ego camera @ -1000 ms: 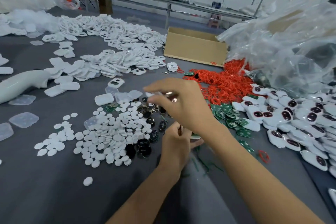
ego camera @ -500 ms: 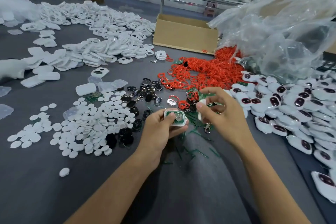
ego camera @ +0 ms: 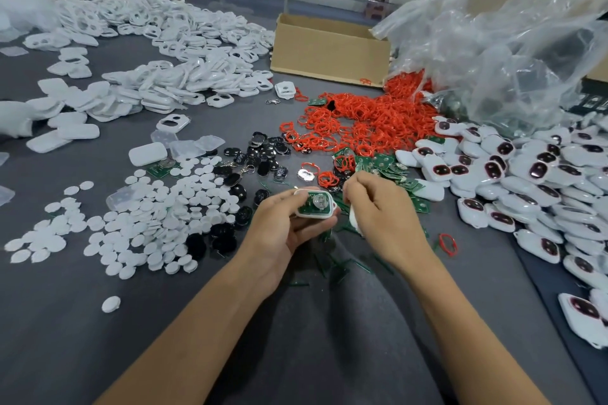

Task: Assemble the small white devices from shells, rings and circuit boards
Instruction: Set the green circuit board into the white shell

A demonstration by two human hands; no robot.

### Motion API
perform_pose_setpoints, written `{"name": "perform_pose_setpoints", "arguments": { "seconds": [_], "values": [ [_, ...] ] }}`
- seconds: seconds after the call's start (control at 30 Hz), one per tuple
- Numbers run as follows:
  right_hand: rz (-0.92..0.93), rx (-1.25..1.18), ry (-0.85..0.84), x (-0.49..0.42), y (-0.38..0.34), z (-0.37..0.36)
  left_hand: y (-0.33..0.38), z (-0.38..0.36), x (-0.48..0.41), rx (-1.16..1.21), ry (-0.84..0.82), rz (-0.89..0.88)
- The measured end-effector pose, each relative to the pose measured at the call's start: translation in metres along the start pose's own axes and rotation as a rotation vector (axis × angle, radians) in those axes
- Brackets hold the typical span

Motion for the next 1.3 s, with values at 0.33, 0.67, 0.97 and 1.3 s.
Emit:
{"name": "perform_pose_setpoints", "arguments": {
  "seconds": [0.33, 0.67, 0.97, 1.3],
  "values": [
    [0.221, 0.275, -0.056, 0.004, -0.008, -0.001, 0.001, -0.001, 0.001, 0.078, 0.039, 0.032],
    [0.238, 0.324, -0.086, 0.003, -0.006, -0.005, 0.001, -0.003, 0.002, 0.106, 0.063, 0.06],
    [0.228, 0.291, -0.112, 0.004, -0.006, -0.004, 0.001, -0.003, 0.001, 0.107, 0.054, 0.059],
    [0.212, 0.282, -0.112, 0.005, -0.007, -0.005, 0.0, -0.001, 0.001, 0.084, 0.038, 0.054]
  ]
}}
Point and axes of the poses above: each hand's wrist, its own x-axis away from the middle knuckle, its own z-axis out of the back of the hand, y = z × x, the point moved 3 cm from there along -x, towards the middle knuckle, and after that the axes turned 5 degrees about -y, right-handed, at the moved point
